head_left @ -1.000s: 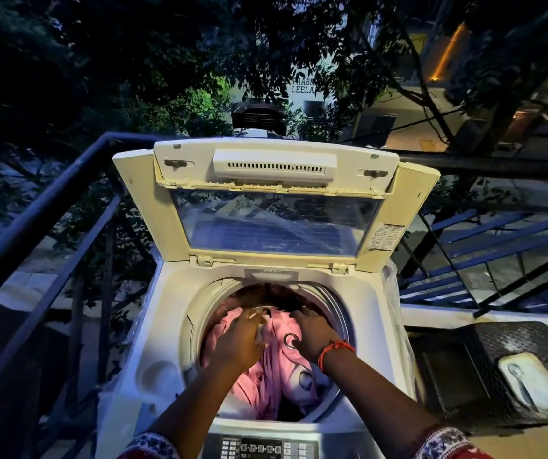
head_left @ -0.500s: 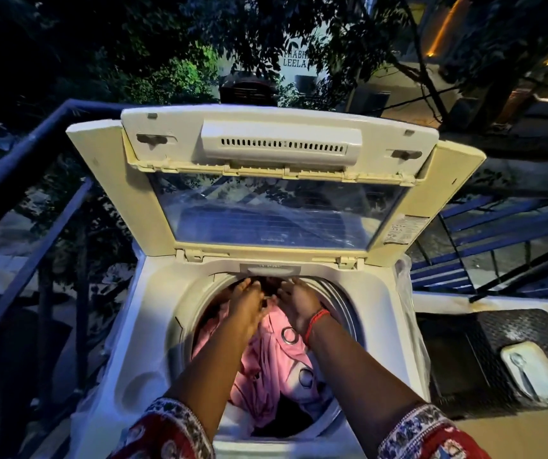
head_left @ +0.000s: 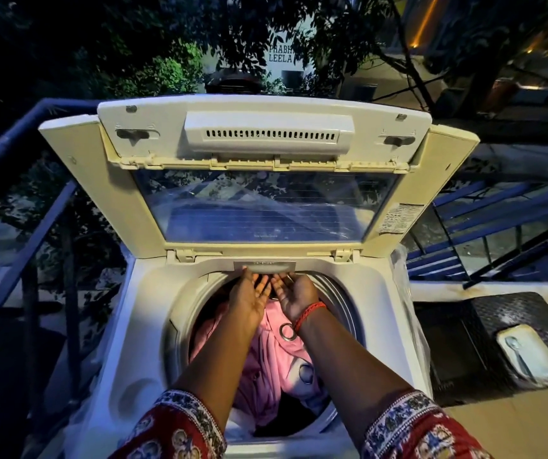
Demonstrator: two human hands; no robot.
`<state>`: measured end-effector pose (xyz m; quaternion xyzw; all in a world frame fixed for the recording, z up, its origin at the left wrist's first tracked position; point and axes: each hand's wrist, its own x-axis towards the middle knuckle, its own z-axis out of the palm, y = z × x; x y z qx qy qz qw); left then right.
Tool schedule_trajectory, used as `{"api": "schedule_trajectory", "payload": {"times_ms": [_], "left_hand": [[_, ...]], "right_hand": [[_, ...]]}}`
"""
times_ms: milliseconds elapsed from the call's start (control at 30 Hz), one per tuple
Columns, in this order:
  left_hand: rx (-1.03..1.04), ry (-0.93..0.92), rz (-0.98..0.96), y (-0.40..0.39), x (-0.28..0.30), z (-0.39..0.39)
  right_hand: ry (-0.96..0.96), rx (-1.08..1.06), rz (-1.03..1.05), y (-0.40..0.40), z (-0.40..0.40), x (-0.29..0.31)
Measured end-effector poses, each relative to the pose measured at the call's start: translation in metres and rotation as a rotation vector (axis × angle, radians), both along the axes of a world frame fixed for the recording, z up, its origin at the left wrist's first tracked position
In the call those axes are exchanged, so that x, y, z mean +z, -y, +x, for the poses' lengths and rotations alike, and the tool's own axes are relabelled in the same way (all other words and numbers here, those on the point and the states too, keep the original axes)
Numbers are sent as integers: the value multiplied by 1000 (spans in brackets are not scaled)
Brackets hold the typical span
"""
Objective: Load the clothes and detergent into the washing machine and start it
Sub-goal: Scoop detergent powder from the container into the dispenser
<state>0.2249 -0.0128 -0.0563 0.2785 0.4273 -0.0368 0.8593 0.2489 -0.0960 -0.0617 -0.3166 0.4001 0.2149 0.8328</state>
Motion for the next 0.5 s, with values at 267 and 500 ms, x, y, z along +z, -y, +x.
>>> {"api": "schedule_trajectory", "payload": {"times_ms": [267,500], "left_hand": [[-138,-51,70,2,5,-4],[-114,-109,95,0,-3,-4]], "right_hand": [[69,54,15,2,-8,0],[57,98,-94,-3,0,-4]]}}
